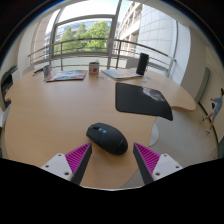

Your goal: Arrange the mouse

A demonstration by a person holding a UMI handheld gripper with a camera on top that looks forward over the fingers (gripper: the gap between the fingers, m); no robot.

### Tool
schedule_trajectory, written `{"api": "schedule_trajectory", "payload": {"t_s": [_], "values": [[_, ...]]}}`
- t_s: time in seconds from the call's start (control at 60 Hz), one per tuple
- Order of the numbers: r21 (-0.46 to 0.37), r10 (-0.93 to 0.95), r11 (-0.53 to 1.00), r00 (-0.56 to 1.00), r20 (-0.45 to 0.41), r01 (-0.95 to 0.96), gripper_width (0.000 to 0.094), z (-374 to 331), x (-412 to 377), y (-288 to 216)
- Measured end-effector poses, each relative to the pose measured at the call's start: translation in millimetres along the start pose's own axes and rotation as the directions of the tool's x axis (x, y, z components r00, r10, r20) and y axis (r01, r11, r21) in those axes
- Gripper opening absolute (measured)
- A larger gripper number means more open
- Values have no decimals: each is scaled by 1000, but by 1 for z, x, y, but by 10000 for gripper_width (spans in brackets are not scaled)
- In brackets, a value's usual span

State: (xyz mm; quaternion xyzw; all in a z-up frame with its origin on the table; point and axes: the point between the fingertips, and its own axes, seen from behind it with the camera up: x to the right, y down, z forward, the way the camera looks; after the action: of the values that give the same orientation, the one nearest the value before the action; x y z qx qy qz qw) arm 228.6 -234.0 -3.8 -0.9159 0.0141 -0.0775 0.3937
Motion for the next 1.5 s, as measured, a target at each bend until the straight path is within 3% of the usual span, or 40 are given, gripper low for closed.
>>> {"api": "schedule_trajectory", "payload": {"t_s": [0.283,0.333,0.417,0.7,0.8,0.983,1.117,1.217,1.367,1.5], "values": [[6,6,1000,997,82,-6,833,58,16,-37],[3,23,1000,995,94,-24,777,56,11,-35],[-4,45,999,990,132,-45,543,61,3,-39],[-12,19,1000,996,87,-18,377,48,-1,-45],[72,18,997,995,103,-25,377,14,-7,-95],[296,51,951,991,125,-86,377,-44,24,-237],[366,94,923,992,81,-117,375,-5,84,-301],[295,133,945,990,51,-143,374,67,121,-306],[134,152,979,988,22,-153,377,177,156,-236],[22,147,989,989,28,-148,423,217,163,-190]]}}
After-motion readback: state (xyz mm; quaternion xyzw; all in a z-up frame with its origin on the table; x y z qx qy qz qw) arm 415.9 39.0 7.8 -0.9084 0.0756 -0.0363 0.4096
